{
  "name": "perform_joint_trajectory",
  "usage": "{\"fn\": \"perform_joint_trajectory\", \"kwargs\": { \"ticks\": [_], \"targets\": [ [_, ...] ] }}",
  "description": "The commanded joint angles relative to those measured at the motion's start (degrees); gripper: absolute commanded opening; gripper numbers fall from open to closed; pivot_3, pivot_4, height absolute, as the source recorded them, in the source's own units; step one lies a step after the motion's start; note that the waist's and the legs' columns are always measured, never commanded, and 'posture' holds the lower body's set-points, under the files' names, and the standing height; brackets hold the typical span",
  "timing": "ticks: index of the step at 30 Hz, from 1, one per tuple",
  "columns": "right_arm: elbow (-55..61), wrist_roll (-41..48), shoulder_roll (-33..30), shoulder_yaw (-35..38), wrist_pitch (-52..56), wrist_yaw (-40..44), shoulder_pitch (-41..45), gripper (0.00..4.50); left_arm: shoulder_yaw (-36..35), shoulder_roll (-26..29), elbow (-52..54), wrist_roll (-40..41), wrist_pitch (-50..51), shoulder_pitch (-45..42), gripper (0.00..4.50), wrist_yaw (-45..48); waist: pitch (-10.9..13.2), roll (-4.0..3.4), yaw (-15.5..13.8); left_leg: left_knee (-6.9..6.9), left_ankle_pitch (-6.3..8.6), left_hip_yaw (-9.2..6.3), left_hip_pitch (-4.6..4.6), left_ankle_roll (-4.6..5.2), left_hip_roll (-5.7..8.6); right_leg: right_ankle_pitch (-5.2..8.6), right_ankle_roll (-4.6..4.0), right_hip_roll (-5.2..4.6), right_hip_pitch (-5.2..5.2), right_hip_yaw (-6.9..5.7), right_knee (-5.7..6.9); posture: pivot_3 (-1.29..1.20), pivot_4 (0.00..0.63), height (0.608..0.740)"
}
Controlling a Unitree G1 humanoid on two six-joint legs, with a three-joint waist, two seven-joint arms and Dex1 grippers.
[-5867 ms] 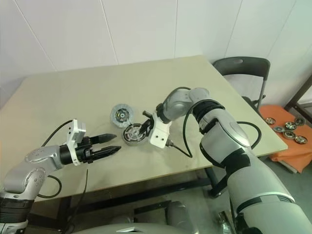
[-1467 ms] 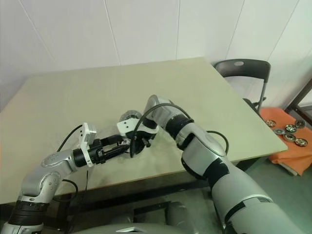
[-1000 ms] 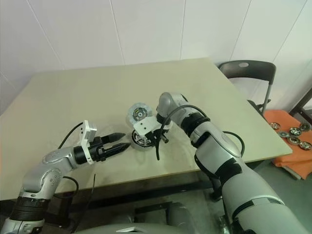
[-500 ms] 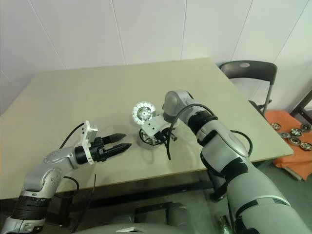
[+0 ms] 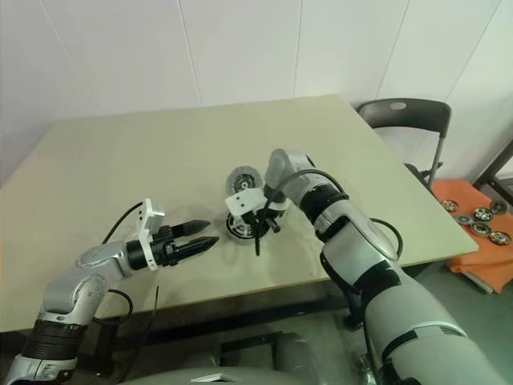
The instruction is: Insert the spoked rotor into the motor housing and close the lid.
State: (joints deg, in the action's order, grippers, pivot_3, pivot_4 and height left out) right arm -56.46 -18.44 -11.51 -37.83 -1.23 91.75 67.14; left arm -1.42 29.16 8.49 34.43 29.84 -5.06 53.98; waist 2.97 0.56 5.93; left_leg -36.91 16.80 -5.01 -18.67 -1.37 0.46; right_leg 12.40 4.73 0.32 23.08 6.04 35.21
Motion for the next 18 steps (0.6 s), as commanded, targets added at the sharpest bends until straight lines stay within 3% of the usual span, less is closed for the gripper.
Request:
{"fn": "perform_joint_trajectory", "kwargs": {
  "ticks": [1,11,17,18],
  "targets": [
    [-0.14,-0.09,1.91,0.72,1.49,0.25,0.34,0.12,-0.69,-0.02,1.77,0.46,-0.26,-0.11,3.29,-0.26,0.00,0.00,0.23,0.04,0.00,0.00,0.00,0.00,-0.01,0.00,0.00,0.01,0.02,0.00,0.00,0.00,0.000,0.740],
    [0.32,-1.11,2.50,1.61,0.58,-0.71,0.28,0.12,-0.96,-0.11,2.03,0.70,-0.31,0.20,3.29,-0.79,0.00,0.00,1.38,0.13,0.00,0.02,0.04,0.00,-0.04,0.00,0.01,0.04,0.04,0.01,-0.01,0.00,0.000,0.740],
    [1.35,-0.21,3.02,2.73,4.11,-0.34,0.77,1.91,-0.97,-0.16,1.85,0.67,-0.42,0.27,3.29,-0.67,-0.01,0.02,1.46,0.14,0.00,0.02,0.05,0.00,-0.04,0.00,0.01,0.04,0.05,0.01,0.01,0.00,0.000,0.740],
    [1.90,0.50,3.02,2.98,4.51,0.23,0.78,1.91,-0.96,-0.15,1.78,0.66,-0.43,0.29,3.29,-0.61,-0.01,0.02,1.48,0.14,0.00,0.01,0.08,0.00,-0.04,0.00,0.01,0.04,0.03,0.01,0.01,0.00,0.000,0.740]
  ]
}}
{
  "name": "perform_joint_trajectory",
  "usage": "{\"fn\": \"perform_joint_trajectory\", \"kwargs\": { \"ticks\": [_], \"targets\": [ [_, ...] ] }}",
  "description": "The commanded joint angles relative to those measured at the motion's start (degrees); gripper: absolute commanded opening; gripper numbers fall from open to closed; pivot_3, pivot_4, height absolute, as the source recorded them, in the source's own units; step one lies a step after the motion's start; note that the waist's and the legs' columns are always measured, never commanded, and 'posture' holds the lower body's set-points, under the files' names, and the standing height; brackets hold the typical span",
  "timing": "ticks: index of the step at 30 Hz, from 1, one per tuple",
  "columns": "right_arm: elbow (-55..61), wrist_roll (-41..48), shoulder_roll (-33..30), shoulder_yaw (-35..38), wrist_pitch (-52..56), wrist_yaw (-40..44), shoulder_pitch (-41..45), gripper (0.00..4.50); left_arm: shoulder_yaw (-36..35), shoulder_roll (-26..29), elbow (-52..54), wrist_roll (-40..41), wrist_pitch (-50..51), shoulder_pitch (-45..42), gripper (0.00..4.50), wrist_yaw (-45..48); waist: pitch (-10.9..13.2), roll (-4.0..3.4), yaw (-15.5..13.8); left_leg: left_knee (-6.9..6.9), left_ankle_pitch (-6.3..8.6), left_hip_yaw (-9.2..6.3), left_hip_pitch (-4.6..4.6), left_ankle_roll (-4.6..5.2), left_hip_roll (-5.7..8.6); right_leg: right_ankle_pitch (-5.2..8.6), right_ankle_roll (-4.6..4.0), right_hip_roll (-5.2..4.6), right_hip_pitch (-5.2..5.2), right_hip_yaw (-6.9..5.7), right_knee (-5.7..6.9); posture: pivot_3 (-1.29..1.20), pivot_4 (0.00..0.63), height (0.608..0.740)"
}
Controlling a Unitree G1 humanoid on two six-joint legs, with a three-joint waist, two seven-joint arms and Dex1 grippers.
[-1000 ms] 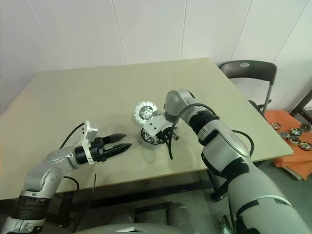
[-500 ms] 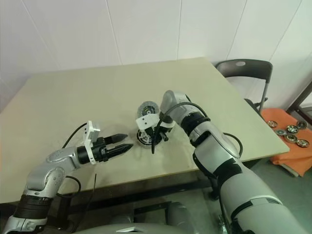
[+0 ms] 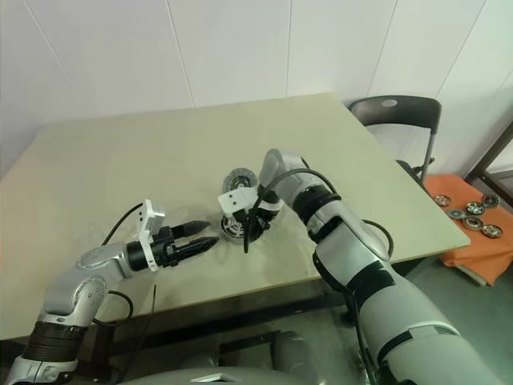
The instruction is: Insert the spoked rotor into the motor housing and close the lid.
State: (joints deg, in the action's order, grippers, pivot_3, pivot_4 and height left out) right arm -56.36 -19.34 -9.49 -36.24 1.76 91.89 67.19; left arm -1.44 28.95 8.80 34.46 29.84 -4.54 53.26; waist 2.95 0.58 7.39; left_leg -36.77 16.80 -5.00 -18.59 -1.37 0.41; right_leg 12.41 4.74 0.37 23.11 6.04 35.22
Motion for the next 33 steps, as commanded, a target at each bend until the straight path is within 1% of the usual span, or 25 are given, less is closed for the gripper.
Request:
{"fn": "perform_joint_trajectory", "kwargs": {
  "ticks": [1,6,9,13,18,20,22,25,27,33],
  "targets": [
    [2.63,2.06,0.68,1.27,1.24,0.46,0.56,1.91,-0.89,0.05,1.39,0.63,-0.44,-0.26,3.29,0.18,0.01,-0.02,0.03,0.00,0.00,0.00,0.01,0.00,0.00,0.00,0.00,0.00,0.00,0.00,0.01,0.00,0.000,0.740],
    [10.48,9.76,-3.55,-2.62,1.32,0.61,-0.91,1.91,-0.83,0.16,0.96,0.61,-0.38,-0.72,3.29,0.54,0.04,-0.06,-0.19,0.00,0.00,-0.01,-0.05,0.00,0.00,0.00,0.01,0.00,0.05,-0.01,0.01,0.00,0.000,0.740],
    [13.79,11.17,-5.60,-1.82,-1.87,0.61,-1.31,1.91,-0.97,0.36,0.66,0.62,-0.40,-0.82,3.29,0.89,0.03,-0.05,-0.34,-0.02,0.00,-0.01,-0.39,0.00,0.02,-0.01,0.02,-0.05,0.29,-0.01,-0.06,0.00,0.000,0.740],
    [18.45,14.91,-10.03,-2.36,-4.94,0.61,-1.75,1.91,-1.09,0.64,0.21,0.63,-0.32,-1.11,3.29,1.37,0.04,-0.05,-0.49,-0.08,0.00,-0.03,-0.72,0.00,0.02,-0.03,0.02,-0.08,0.54,-0.03,-0.08,0.00,0.000,0.740],
    [17.09,12.36,-12.72,0.81,-16.12,-1.20,-2.00,1.91,-1.22,0.99,-0.32,0.60,-0.23,-1.50,3.29,1.99,0.04,-0.06,-0.37,-0.09,0.00,-0.02,-0.72,0.00,0.03,-0.02,0.01,-0.08,0.55,-0.03,-0.08,0.00,0.000,0.740],
    [15.17,10.50,-13.50,1.20,-24.55,-5.41,-2.70,1.91,-1.24,1.11,-0.55,0.58,-0.22,-1.69,3.29,2.23,0.04,-0.05,-0.36,-0.10,0.00,-0.01,-0.70,0.00,0.03,-0.01,0.01,-0.07,0.54,-0.03,-0.07,0.00,0.000,0.740],
    [12.50,8.08,-14.26,0.85,-35.93,-9.81,-3.68,1.91,-1.03,1.04,-0.80,0.45,-0.16,-2.15,3.29,2.26,0.02,-0.03,-0.37,-0.10,0.00,-0.01,-0.70,0.00,0.03,-0.01,0.01,-0.07,0.54,-0.03,-0.08,0.00,0.000,0.740],
    [7.93,4.11,-14.63,-0.52,-46.23,-13.79,-3.45,1.91,-0.77,0.91,-0.96,0.34,-0.14,-2.52,3.29,2.26,0.03,-0.03,-0.36,-0.10,0.00,0.03,-0.70,0.00,0.03,-0.01,0.00,-0.07,0.51,-0.01,-0.10,0.00,0.000,0.740],
    [5.71,3.73,-14.31,-0.60,-48.41,-13.53,-3.41,1.91,-0.61,0.83,-0.96,0.29,-0.15,-2.64,3.29,2.24,0.04,-0.02,-0.38,-0.10,0.00,0.05,-0.71,0.01,0.03,-0.02,-0.01,-0.07,0.52,0.01,-0.10,0.00,0.000,0.740],
    [1.80,2.62,-12.96,-0.38,-49.52,-13.76,-2.71,1.91,-0.72,0.96,-0.69,0.36,-0.11,-2.40,3.29,2.25,0.04,-0.02,-0.35,-0.11,-0.01,0.03,-0.65,0.01,0.03,-0.11,-0.16,-0.07,0.49,0.01,-0.06,0.00,0.000,0.740]
  ]
}}
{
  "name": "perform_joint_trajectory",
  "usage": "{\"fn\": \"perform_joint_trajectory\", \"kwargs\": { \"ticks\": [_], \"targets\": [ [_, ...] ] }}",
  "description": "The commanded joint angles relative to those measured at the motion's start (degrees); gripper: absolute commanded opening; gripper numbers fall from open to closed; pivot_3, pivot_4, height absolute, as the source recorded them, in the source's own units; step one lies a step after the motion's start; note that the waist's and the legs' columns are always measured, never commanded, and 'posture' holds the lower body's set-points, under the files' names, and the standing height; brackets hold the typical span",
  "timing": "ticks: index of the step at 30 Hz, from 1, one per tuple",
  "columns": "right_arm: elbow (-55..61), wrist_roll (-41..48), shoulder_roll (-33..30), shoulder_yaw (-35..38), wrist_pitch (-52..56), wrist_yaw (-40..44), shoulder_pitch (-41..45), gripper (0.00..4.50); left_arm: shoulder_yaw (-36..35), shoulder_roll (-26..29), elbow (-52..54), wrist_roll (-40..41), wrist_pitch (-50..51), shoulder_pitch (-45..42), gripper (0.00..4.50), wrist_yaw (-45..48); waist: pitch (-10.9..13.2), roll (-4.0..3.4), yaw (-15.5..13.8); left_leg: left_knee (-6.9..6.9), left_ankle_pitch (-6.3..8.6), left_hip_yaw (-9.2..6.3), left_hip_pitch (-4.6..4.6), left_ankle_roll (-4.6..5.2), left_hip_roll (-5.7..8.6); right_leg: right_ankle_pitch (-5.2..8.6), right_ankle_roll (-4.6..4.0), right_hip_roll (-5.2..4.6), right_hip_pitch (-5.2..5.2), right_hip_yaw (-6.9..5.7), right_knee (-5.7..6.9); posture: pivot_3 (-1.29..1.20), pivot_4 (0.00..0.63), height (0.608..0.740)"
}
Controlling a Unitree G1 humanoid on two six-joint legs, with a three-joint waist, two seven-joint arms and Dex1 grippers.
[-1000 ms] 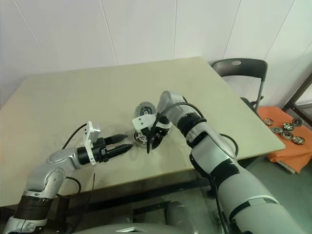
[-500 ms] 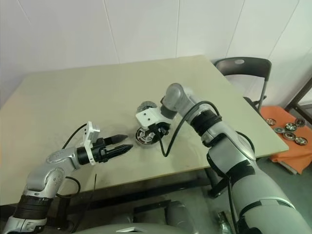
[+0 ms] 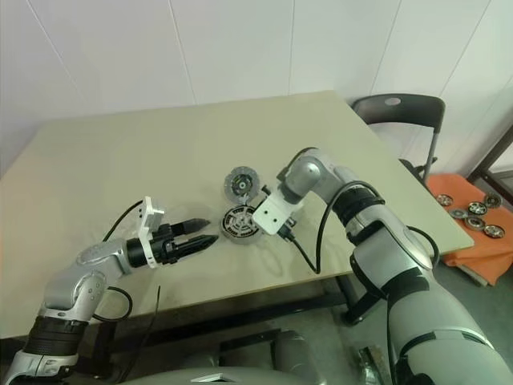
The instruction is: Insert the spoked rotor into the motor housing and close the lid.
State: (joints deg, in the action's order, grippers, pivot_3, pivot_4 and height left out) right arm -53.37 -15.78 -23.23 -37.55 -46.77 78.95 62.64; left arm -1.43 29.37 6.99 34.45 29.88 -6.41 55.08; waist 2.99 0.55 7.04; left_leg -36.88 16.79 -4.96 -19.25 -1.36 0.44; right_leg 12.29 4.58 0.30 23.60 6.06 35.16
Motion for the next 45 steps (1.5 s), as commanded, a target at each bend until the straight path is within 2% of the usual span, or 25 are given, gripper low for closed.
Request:
{"fn": "perform_joint_trajectory", "kwargs": {
  "ticks": [1,15,28,31,33,45],
  "targets": [
    [-1.67,-1.25,0.97,0.94,-1.12,-1.04,1.93,1.91,-0.76,0.58,1.20,0.37,-0.13,-0.44,3.29,0.40,0.00,0.00,-0.02,0.00,0.00,-0.01,0.01,0.00,0.00,0.00,0.00,0.00,-0.01,0.00,0.00,0.00,0.000,0.740],
    [-7.58,-9.53,3.59,-0.28,-2.49,-8.46,3.02,1.91,-1.40,0.66,2.87,0.86,0.31,0.99,3.29,-0.65,0.00,0.00,0.02,-0.06,0.00,-0.02,0.08,0.00,0.00,-0.01,-0.02,0.00,-0.10,0.00,0.03,0.00,0.000,0.740],
    [-5.82,-8.48,4.14,0.69,-2.67,-6.58,2.45,1.91,-1.42,0.32,2.97,0.80,0.67,1.20,3.29,-1.14,0.00,0.00,0.12,-0.02,0.00,-0.02,0.42,0.00,0.00,0.08,0.12,0.02,-0.36,0.01,0.06,0.00,0.000,0.740],
    [-5.79,-8.08,4.37,0.96,-2.76,-6.12,2.59,1.32,-1.35,0.26,2.86,0.82,0.59,0.99,3.29,-1.15,0.00,0.00,0.12,-0.01,0.00,-0.02,0.44,0.00,-0.01,0.08,0.12,0.02,-0.36,0.01,0.06,0.00,0.000,0.740],
    [-5.95,-8.19,4.51,1.16,-2.55,-6.32,2.79,0.69,-1.35,0.21,2.75,0.82,0.51,0.89,3.29,-1.15,-0.01,0.02,0.15,0.00,0.00,-0.02,0.44,0.00,-0.01,0.08,0.11,0.02,-0.37,0.01,0.06,0.00,0.000,0.740],
    [-7.00,-9.41,4.69,1.29,-2.49,-8.32,2.87,0.69,-1.45,0.06,2.61,0.78,0.37,0.86,3.29,-1.29,-0.01,0.01,0.29,0.01,0.00,0.01,0.61,0.00,-0.02,0.09,0.12,0.05,-0.47,0.04,0.09,0.00,0.000,0.740]
  ]
}}
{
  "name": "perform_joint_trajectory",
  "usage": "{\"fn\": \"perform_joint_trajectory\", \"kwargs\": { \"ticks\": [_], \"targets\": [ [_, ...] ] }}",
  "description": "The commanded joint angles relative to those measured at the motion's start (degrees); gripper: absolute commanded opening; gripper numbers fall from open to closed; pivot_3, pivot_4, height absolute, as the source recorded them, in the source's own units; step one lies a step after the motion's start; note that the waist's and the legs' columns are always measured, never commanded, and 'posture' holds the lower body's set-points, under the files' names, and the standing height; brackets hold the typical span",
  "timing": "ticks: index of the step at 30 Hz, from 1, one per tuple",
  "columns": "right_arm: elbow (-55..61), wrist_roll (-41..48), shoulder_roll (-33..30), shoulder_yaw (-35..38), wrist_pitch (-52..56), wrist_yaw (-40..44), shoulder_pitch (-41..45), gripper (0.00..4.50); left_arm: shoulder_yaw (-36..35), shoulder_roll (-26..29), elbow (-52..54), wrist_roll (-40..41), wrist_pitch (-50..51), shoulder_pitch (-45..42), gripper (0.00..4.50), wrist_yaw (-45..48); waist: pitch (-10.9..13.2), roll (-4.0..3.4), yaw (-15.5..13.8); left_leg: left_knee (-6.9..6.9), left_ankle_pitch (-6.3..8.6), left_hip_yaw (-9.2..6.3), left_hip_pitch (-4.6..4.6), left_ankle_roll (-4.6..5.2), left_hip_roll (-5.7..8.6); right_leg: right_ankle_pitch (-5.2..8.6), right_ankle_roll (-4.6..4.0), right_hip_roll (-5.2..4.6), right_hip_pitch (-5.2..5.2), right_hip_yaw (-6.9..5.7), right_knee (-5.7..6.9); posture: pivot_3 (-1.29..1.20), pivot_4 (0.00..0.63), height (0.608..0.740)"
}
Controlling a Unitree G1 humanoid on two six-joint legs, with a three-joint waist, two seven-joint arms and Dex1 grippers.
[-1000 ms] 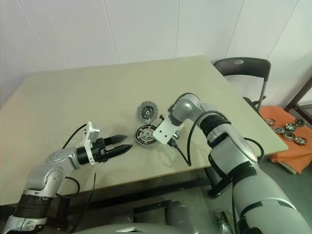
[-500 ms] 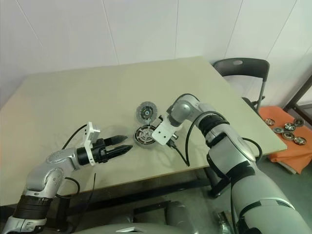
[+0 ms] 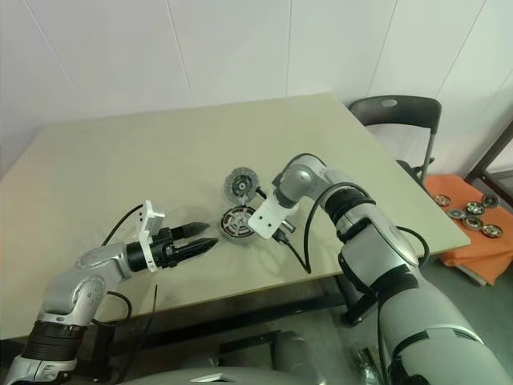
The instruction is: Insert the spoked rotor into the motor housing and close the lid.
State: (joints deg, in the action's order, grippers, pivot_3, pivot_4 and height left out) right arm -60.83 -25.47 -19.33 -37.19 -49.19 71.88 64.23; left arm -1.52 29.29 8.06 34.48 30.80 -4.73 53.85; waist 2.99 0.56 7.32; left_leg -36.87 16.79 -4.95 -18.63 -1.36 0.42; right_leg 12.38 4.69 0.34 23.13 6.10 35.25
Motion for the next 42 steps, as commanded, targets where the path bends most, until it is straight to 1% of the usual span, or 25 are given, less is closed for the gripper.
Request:
{"fn": "perform_joint_trajectory", "kwargs": {
  "ticks": [1,5,7,10,11,16,19,22,26,36,39,42],
  "targets": [
    [0.48,0.15,0.89,0.92,0.26,-1.31,1.32,0.69,-1.37,0.19,1.43,0.72,-0.59,-0.86,3.29,0.00,0.00,0.00,0.01,0.00,0.00,0.01,0.03,0.00,0.00,0.00,0.00,0.00,-0.03,0.00,0.00,0.00,0.000,0.740],
    [1.28,-1.10,0.95,0.25,3.10,-0.45,1.84,0.69,-1.39,0.19,1.18,0.68,-0.71,-0.99,3.29,0.10,0.00,0.00,0.04,0.00,0.00,0.01,0.13,0.00,0.00,0.01,0.00,0.01,-0.11,0.01,0.00,0.00,0.000,0.740],
    [2.55,-1.48,0.77,-0.14,8.18,3.19,2.44,0.69,-1.33,0.13,0.99,0.65,-0.76,-1.16,3.29,0.15,0.01,-0.01,-0.01,0.00,0.00,0.01,0.19,0.00,0.00,0.01,0.01,0.01,-0.17,0.02,0.01,0.00,0.000,0.740],
    [7.73,2.81,0.74,1.27,19.59,14.43,1.74,0.69,-1.13,-0.05,0.68,0.51,-0.85,-1.44,3.29,0.14,0.01,-0.02,-0.29,-0.01,0.00,0.00,0.18,0.00,0.00,0.02,0.01,0.01,-0.18,0.01,0.00,0.00,0.000,0.740],
    [9.55,3.39,0.14,1.27,21.76,16.85,1.09,0.69,-1.05,-0.15,0.56,0.45,-0.89,-1.60,3.29,0.12,0.02,-0.03,-0.47,-0.01,0.00,-0.01,0.16,0.00,0.00,0.02,0.02,0.00,-0.18,0.01,-0.01,0.00,0.000,0.740],
    [15.99,4.61,-2.62,0.57,27.47,20.48,-1.22,0.69,-0.89,-0.44,0.05,0.28,-1.09,-2.07,3.29,0.21,0.02,-0.03,-1.65,0.00,0.04,-0.03,0.03,-0.06,0.01,0.05,0.08,-0.05,-0.13,-0.04,-0.11,0.00,0.000,0.740],
    [19.37,6.70,-4.76,-1.18,30.08,20.62,-1.90,0.69,-0.74,-0.51,-0.48,0.14,-1.27,-2.37,3.29,0.46,0.03,-0.05,-1.87,-0.01,0.05,-0.03,-0.12,-0.07,0.03,0.06,0.10,-0.07,0.00,-0.04,-0.11,0.00,0.000,0.740],
    [20.22,6.35,-4.36,-0.27,31.37,20.03,-2.09,0.69,-0.59,-0.57,-1.08,-0.01,-1.39,-2.95,3.29,0.76,0.03,-0.05,-1.84,-0.01,0.05,-0.02,-0.22,-0.07,0.03,0.06,0.09,-0.07,0.09,-0.04,-0.11,0.00,0.000,0.740],
    [19.82,5.43,-3.58,0.04,29.70,17.13,-1.67,0.69,-0.45,-0.59,-1.73,-0.21,-1.50,-3.64,3.29,1.19,0.03,-0.05,-1.72,-0.01,0.05,-0.01,-0.21,-0.07,0.04,0.06,0.09,-0.06,0.09,-0.04,-0.11,0.00,0.000,0.740],
    [18.43,4.79,-3.11,0.20,25.57,14.32,-0.81,0.69,-0.64,-0.43,-1.48,-0.22,-1.50,-3.36,3.29,1.21,0.03,-0.05,-1.62,-0.01,0.05,0.00,-0.19,-0.07,0.03,0.06,0.09,-0.05,0.09,-0.03,-0.10,0.00,0.000,0.740],
    [17.01,3.55,-2.85,-0.16,23.94,12.85,-0.33,0.69,-0.72,-0.36,-1.34,-0.19,-1.42,-3.27,3.29,1.12,0.03,-0.05,-1.58,-0.01,0.05,0.00,-0.19,-0.07,0.03,0.06,0.09,-0.05,0.09,-0.03,-0.10,0.00,0.000,0.740],
    [14.50,1.11,-2.67,-0.93,20.91,9.55,0.16,0.69,-0.78,-0.36,-1.29,-0.19,-1.40,-3.32,3.29,1.00,0.03,-0.05,-1.53,-0.01,0.05,0.00,-0.17,-0.07,0.03,0.06,0.09,-0.05,0.09,-0.03,-0.09,0.00,0.000,0.740]
  ]
}}
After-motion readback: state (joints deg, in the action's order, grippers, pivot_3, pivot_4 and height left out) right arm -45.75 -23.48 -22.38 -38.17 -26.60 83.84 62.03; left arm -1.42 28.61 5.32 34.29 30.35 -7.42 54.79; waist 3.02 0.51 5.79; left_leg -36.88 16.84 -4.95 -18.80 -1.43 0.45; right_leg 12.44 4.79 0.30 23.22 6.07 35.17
